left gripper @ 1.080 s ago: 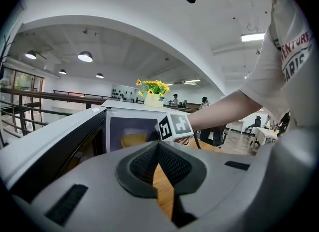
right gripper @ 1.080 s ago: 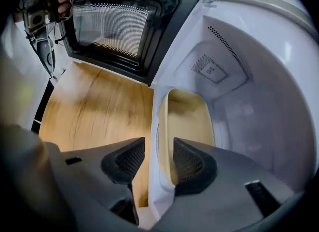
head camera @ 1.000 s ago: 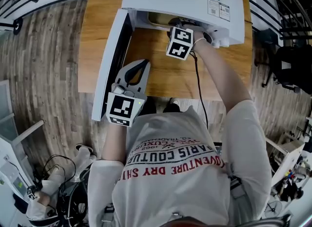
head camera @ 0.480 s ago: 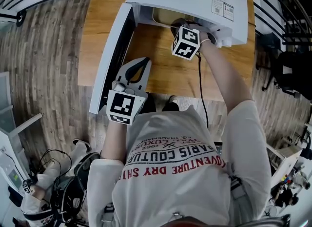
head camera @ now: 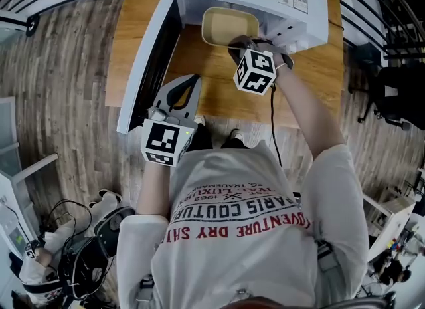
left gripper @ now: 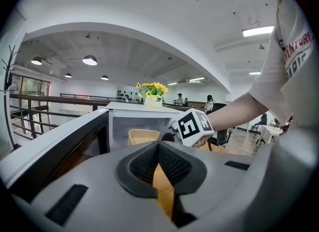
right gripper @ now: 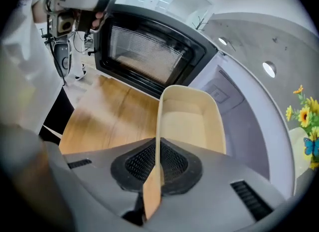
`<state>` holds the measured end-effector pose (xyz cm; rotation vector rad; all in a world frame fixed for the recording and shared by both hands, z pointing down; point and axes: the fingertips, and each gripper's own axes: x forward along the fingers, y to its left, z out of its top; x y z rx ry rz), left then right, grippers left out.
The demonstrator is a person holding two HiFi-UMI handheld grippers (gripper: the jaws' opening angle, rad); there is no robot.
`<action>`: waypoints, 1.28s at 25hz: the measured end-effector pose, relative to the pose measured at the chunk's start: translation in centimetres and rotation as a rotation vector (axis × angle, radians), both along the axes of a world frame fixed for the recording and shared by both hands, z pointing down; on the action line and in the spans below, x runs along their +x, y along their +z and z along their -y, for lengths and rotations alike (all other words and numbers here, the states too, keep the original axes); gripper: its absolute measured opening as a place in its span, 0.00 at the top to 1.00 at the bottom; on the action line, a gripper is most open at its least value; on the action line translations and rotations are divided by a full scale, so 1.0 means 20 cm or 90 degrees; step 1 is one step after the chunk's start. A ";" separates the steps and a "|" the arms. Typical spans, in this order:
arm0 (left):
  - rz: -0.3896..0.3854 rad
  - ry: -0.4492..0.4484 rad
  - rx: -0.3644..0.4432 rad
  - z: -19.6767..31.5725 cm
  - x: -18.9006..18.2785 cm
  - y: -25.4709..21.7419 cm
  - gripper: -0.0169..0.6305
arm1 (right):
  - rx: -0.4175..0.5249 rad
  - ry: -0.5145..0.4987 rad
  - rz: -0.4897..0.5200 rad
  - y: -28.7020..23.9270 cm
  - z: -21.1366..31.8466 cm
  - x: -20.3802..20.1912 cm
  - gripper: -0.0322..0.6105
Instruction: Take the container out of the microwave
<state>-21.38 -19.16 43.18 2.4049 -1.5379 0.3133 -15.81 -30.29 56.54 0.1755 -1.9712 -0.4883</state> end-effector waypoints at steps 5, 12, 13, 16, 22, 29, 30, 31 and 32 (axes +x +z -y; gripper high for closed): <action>0.009 -0.005 0.020 -0.07 0.01 -0.02 0.95 | -0.006 0.011 0.072 -0.10 -0.17 0.04 0.90; 0.023 -0.003 0.058 -0.11 0.00 -0.10 0.95 | -0.023 0.083 0.245 -0.33 -0.36 0.09 0.90; 0.025 -0.002 0.063 -0.11 0.00 -0.11 0.95 | -0.021 0.098 0.272 -0.38 -0.37 0.10 0.90; 0.026 0.009 0.081 -0.10 0.01 -0.16 0.95 | -0.013 0.149 0.354 -0.52 -0.41 0.14 0.90; 0.040 0.039 0.112 -0.07 0.03 -0.25 0.95 | 0.007 0.234 0.500 -0.79 -0.44 0.23 0.90; 0.052 0.063 0.136 -0.01 0.03 -0.31 0.95 | 0.047 0.311 0.612 -0.91 -0.45 0.36 0.90; 0.053 0.067 0.139 -0.01 0.03 -0.31 0.95 | 0.054 0.322 0.627 -0.92 -0.44 0.38 0.90; 0.055 0.069 0.141 0.00 0.03 -0.31 0.95 | 0.059 0.334 0.642 -0.93 -0.44 0.39 0.90; 0.056 0.071 0.144 0.01 0.02 -0.32 0.95 | 0.064 0.346 0.656 -0.94 -0.43 0.41 0.90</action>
